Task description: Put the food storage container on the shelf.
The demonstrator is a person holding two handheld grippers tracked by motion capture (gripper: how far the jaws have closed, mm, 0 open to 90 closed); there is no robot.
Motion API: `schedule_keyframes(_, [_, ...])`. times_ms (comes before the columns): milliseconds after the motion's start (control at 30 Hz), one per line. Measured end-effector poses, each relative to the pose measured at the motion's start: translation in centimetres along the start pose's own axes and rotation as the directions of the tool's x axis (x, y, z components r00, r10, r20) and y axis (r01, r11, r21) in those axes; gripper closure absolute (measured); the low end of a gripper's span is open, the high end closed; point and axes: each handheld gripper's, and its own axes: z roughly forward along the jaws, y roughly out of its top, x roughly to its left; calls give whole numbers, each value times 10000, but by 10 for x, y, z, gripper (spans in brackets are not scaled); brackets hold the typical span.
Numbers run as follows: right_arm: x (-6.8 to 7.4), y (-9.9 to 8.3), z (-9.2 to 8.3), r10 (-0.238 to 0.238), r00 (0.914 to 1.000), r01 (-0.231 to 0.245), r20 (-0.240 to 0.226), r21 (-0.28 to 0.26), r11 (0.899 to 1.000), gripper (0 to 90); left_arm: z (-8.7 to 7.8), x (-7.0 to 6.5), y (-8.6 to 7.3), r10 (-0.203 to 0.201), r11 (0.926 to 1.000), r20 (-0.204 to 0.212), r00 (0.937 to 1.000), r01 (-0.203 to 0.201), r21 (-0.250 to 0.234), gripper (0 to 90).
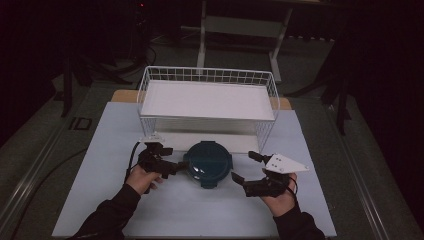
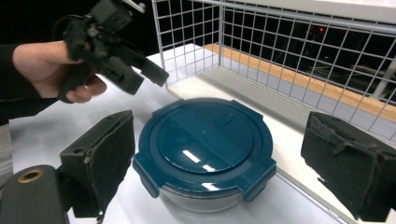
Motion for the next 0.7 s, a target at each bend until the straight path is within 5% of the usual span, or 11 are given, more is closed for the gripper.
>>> schedule_keyframes(100, [0,-2,2,-18,10000,18,4,153,9999,100,6,10,0,-1297,9915,465,9905,1289,196,5])
schedule_keyframes(367, [-2,-6,7,201,9998,-202,25,262,9995,110,17,19,2,-2746,9552,8,9616,2727,1146,48])
schedule_keyframes(633, [-3,-7,6,322,9995,-322,8,305,9990,110,22,30,0,-4365,8888,317,8991,4255,1700,364])
schedule_keyframes(700, [-4,-7,5,376,9993,-376,17,243,9990,111,22,31,-1,-4483,8834,450,8927,4348,1751,410])
